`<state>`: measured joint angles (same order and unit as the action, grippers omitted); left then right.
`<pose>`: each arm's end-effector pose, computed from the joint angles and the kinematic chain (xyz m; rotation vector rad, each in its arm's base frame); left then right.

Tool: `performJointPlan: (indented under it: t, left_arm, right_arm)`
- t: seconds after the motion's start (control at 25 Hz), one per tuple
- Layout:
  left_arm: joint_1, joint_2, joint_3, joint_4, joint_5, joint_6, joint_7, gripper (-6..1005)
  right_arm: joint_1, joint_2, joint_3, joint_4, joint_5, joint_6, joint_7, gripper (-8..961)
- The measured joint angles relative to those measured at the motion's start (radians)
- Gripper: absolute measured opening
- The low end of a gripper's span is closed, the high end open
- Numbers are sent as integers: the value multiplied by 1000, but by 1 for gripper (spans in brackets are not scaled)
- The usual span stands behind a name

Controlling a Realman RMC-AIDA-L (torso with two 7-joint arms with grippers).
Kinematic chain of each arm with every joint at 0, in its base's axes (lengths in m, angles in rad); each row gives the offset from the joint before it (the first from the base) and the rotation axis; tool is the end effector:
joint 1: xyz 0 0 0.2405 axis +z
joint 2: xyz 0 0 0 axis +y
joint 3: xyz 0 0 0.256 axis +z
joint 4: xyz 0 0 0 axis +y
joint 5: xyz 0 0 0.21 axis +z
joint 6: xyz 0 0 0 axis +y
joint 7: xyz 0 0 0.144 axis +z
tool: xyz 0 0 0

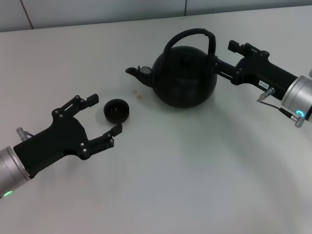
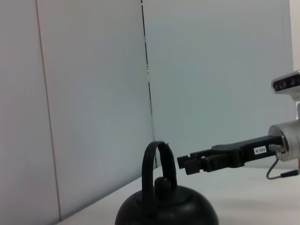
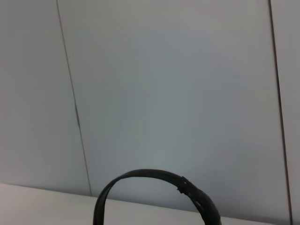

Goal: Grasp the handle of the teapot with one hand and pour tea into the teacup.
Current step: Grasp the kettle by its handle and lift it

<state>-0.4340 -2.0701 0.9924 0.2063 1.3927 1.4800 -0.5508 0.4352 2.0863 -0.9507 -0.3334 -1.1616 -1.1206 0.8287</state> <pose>-0.2818 0.2808 -0.0540 -2.4618 -0.1718 -0.8890 0.3080 0.3433 -0.0189 -2.0884 0.6204 0.7776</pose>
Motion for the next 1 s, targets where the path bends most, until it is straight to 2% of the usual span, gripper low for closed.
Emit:
performJointPlan:
  t: [0.36,0.56,1.0]
  left_arm:
    - [-7,-4,0,-3,0,-38,3,864]
    - [-18,-7,5,-9,0,-60,8,864]
    - [-25,-7,8,-10,0,-61,8,864]
  right_arm:
    - [59,1,3,49,40,87,-9,744]
    - [68,1,1,66,102,104,-33,724]
    - [74,1,3,69,106,111,-34,680]
